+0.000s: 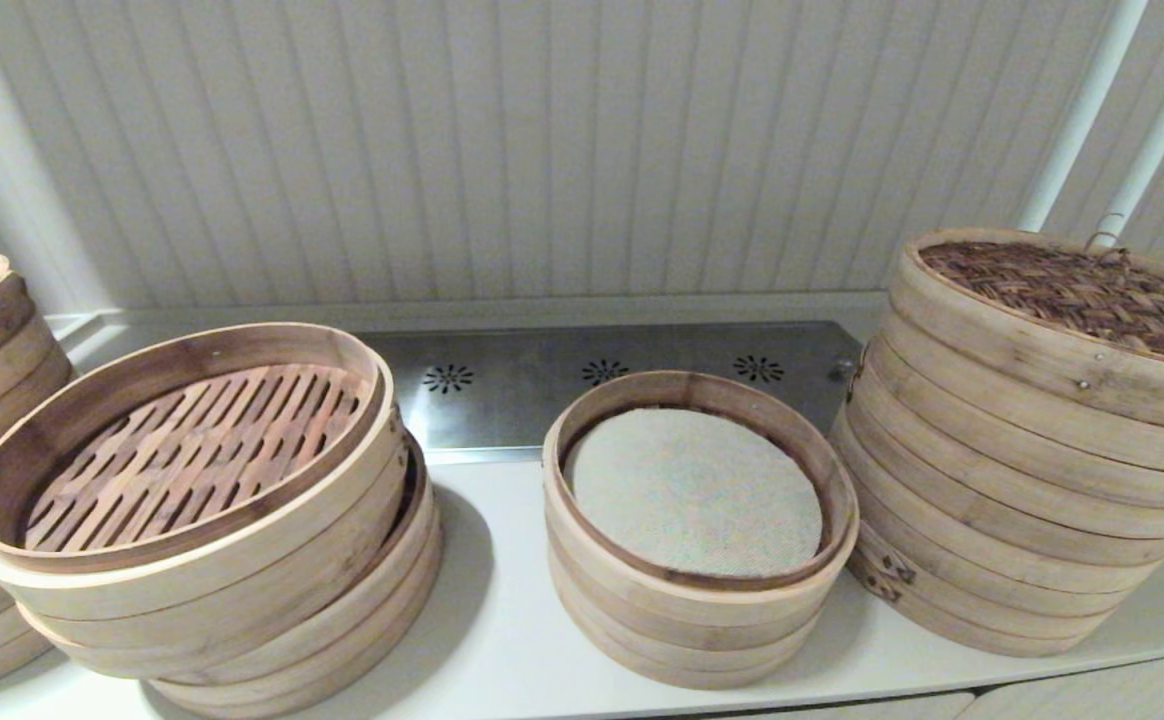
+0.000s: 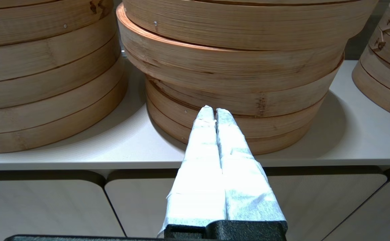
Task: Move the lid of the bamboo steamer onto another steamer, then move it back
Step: Pick up the steamer
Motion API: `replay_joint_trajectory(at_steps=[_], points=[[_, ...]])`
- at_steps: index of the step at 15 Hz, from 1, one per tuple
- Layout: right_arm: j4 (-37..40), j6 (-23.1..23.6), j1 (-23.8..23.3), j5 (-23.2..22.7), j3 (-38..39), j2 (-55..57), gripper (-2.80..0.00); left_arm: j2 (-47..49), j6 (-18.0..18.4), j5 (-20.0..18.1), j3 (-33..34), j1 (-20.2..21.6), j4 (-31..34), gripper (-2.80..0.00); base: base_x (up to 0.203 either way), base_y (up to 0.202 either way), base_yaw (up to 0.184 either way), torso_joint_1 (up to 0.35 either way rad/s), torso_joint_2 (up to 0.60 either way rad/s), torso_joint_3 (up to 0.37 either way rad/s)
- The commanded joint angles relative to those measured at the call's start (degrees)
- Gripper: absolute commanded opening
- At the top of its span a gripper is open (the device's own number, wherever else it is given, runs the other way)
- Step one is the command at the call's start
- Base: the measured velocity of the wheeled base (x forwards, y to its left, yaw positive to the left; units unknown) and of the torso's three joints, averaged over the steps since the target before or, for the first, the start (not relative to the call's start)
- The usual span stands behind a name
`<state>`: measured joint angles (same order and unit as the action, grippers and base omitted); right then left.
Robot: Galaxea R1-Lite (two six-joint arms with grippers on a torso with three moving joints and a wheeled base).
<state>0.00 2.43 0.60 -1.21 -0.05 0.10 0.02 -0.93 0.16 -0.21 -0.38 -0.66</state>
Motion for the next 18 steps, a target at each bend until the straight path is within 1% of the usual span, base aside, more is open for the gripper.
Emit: replay_joint_trajectory(at_steps=[1, 5, 18], points=[[0.18, -0.24, 0.09, 0.07, 0.14, 0.08, -2.80, 0.03, -0.03, 0.02, -0.06, 0.03, -0.04, -2.80, 0.000, 0.000, 0.000, 0.000, 0.00, 0.000], [0.18, -1.81, 0.05, 0.59, 0.18, 0.08, -2.80, 0.06, -0.03, 0.02, -0.05, 0.03, -0.04, -2.80, 0.000, 0.000, 0.000, 0.000, 0.00, 0.000], [0.18, -2.68, 0.02, 1.22, 0.14, 0.14, -2.80, 0.06, -0.03, 0.02, 0.02, 0.03, -0.03, -2.80, 0.000, 0.000, 0.000, 0.000, 0.00, 0.000]])
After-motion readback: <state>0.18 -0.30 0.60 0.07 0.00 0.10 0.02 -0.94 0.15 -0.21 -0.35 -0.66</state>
